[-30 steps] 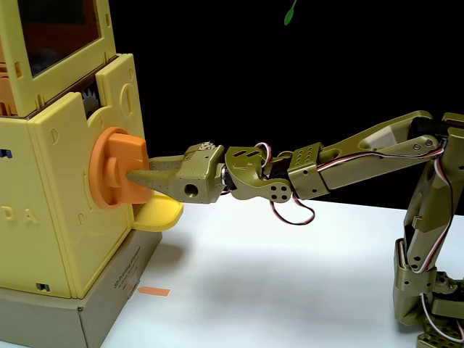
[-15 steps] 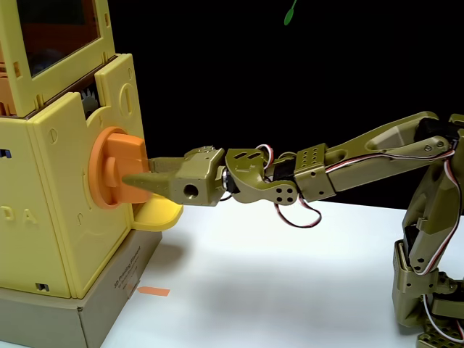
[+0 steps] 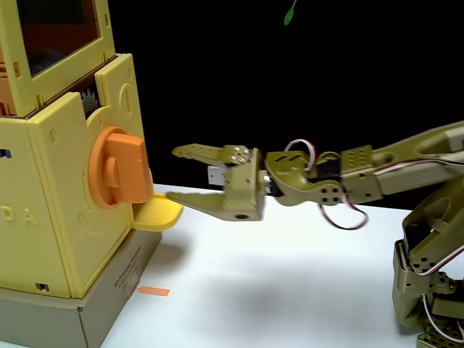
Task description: Turn the button of vending machine.
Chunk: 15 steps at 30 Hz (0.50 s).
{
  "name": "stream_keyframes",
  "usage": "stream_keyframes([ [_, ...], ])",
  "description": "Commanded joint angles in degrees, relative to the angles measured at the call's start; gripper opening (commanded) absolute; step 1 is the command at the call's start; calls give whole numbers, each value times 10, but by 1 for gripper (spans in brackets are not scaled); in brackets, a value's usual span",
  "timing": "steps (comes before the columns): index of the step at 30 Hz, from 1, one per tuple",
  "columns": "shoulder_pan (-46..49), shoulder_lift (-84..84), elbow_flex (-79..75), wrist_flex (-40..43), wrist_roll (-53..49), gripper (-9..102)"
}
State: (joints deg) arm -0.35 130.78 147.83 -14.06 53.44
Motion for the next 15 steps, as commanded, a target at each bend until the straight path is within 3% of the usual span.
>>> stream_keyframes([
  [1,-10,82,30,39,-256,36],
  [5,-20,142,38,93,-610,44],
  [9,-21,134,38,76,-933,47],
  [15,-3,47,34,-38,-1198,46],
])
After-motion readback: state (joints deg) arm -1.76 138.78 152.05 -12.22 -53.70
